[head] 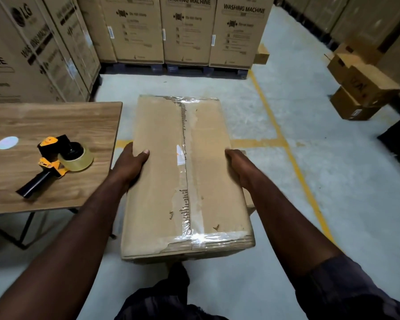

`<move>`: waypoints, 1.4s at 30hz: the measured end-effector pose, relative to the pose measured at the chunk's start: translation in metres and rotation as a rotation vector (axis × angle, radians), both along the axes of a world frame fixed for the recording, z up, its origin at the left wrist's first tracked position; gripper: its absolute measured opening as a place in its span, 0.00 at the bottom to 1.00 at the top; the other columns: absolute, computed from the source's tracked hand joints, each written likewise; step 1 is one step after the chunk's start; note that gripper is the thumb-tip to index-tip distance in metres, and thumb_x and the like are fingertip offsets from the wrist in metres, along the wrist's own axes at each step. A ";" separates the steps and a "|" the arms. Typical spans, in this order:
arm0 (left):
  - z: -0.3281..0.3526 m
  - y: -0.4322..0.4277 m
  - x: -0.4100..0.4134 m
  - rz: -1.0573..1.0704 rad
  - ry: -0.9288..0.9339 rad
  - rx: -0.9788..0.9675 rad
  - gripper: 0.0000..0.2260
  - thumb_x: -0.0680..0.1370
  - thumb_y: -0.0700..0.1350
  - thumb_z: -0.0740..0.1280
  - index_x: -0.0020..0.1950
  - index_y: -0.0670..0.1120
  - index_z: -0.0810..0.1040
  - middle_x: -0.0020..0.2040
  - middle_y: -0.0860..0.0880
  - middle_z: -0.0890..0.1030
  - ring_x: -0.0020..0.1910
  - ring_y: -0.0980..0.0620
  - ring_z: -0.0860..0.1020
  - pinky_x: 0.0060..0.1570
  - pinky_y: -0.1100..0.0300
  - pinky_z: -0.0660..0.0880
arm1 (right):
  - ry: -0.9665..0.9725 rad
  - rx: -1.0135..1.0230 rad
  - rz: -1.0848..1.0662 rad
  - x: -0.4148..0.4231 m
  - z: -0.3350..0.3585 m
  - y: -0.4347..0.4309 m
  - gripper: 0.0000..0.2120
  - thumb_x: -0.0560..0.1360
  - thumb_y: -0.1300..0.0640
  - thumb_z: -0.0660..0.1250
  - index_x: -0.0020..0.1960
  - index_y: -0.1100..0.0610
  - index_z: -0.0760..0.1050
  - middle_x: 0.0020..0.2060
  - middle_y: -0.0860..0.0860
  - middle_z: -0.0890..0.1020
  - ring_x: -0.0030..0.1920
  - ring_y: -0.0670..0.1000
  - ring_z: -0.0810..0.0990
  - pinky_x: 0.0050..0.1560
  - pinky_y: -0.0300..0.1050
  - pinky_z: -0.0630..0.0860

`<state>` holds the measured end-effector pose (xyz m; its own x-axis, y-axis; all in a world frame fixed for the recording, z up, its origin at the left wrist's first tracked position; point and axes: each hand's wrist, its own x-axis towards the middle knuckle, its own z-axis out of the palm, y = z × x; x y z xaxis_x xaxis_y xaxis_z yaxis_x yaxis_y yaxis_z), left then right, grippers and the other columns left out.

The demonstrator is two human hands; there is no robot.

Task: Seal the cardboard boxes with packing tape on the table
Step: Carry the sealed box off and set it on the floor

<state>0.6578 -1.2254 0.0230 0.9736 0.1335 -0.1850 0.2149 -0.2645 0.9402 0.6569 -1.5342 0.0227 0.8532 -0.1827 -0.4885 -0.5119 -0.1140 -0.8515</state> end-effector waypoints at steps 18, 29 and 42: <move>-0.094 -0.005 0.209 -0.012 0.168 0.081 0.29 0.83 0.50 0.65 0.80 0.47 0.57 0.72 0.52 0.70 0.67 0.52 0.71 0.68 0.56 0.67 | 0.072 -0.108 -0.087 0.208 -0.077 0.005 0.13 0.85 0.56 0.55 0.46 0.55 0.73 0.37 0.47 0.75 0.38 0.45 0.72 0.37 0.37 0.69; -0.189 -0.024 0.269 0.004 0.352 0.090 0.23 0.81 0.45 0.66 0.76 0.47 0.66 0.67 0.51 0.76 0.65 0.50 0.75 0.62 0.59 0.69 | 0.117 -0.197 0.020 0.263 -0.178 -0.012 0.20 0.87 0.53 0.54 0.73 0.62 0.69 0.67 0.57 0.77 0.67 0.56 0.74 0.58 0.38 0.66; -0.350 -0.052 0.343 0.052 0.404 0.141 0.29 0.74 0.52 0.68 0.75 0.51 0.68 0.67 0.48 0.77 0.65 0.49 0.76 0.69 0.46 0.71 | 0.193 -0.213 0.029 0.336 -0.371 -0.040 0.22 0.86 0.50 0.55 0.75 0.60 0.68 0.68 0.59 0.77 0.68 0.59 0.74 0.71 0.54 0.69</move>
<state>1.0010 -1.2779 -0.3271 0.8180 0.2317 -0.5265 0.5749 -0.3635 0.7331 0.9929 -1.5740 -0.3485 0.7549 -0.2752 -0.5953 -0.6557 -0.2971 -0.6942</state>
